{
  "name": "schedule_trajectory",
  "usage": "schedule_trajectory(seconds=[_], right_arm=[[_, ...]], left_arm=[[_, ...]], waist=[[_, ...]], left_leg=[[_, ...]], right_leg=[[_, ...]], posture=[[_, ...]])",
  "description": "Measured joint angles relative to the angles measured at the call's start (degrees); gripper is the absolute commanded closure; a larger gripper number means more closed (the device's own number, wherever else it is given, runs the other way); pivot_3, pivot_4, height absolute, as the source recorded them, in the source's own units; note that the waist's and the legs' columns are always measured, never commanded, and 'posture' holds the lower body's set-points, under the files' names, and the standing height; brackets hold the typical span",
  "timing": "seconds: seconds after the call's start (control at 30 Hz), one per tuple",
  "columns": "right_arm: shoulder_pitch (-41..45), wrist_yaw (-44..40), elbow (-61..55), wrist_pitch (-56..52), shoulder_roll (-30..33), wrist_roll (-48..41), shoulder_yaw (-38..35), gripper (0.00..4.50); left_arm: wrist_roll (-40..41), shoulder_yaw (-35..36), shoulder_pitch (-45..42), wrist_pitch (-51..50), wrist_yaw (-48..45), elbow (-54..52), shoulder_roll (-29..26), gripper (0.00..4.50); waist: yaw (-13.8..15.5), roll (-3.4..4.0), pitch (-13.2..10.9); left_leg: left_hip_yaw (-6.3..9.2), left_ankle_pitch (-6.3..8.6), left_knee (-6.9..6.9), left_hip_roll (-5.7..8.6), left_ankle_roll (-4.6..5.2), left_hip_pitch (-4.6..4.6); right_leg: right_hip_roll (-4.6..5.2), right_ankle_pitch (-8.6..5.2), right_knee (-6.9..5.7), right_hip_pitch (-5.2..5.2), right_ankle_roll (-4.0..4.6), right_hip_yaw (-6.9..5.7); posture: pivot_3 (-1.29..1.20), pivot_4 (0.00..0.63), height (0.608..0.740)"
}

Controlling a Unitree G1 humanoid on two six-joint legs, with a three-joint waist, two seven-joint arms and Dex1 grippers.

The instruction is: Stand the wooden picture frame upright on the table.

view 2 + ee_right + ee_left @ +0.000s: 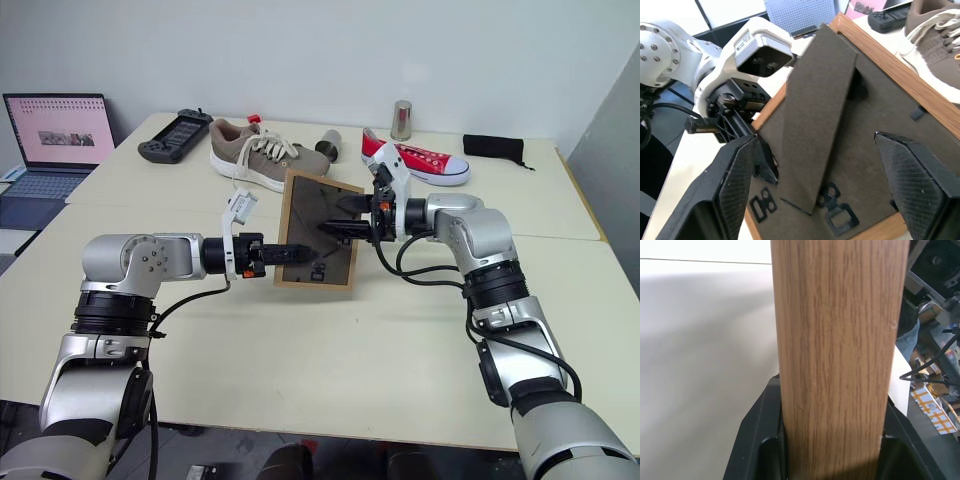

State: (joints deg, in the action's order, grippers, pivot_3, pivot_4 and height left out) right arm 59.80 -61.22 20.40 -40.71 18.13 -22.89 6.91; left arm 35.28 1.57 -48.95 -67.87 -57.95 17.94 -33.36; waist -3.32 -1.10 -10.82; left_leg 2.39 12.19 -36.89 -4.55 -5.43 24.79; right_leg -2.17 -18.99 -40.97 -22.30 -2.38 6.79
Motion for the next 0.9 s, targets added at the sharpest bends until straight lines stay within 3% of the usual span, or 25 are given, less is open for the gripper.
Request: schedule_trajectory(seconds=[0.23,0.57,0.9], right_arm=[[-3.3,-1.3,-11.4,-6.9,2.1,-3.5,-0.1,0.52],[-4.2,-3.6,-13.5,-8.5,4.8,-5.4,0.5,0.52],[-8.9,-7.0,-6.5,0.1,17.5,-0.2,0.8,0.52]], left_arm=[[-0.2,0.0,0.3,0.7,-0.2,0.1,-0.7,3.21],[0.4,-0.1,0.5,0.3,-0.4,-0.1,-0.1,3.21],[7.0,3.9,2.0,-14.8,1.8,-3.1,-0.5,3.21]], waist=[[0.2,0.00,0.0],[0.1,0.00,0.0],[0.1,0.00,0.0]], left_leg=[[0.02,0.00,0.00,0.01,0.00,0.02],[0.02,0.01,-0.01,0.01,0.01,0.02],[0.02,0.01,0.02,0.02,0.01,0.06]], right_leg=[[0.00,0.00,0.02,0.02,0.00,-0.03],[0.00,0.00,0.03,0.01,-0.01,-0.02],[0.00,-0.01,0.09,0.01,-0.01,-0.01]], posture=[[0.00,0.150,0.740],[0.00,0.150,0.740],[0.00,0.150,0.740]])
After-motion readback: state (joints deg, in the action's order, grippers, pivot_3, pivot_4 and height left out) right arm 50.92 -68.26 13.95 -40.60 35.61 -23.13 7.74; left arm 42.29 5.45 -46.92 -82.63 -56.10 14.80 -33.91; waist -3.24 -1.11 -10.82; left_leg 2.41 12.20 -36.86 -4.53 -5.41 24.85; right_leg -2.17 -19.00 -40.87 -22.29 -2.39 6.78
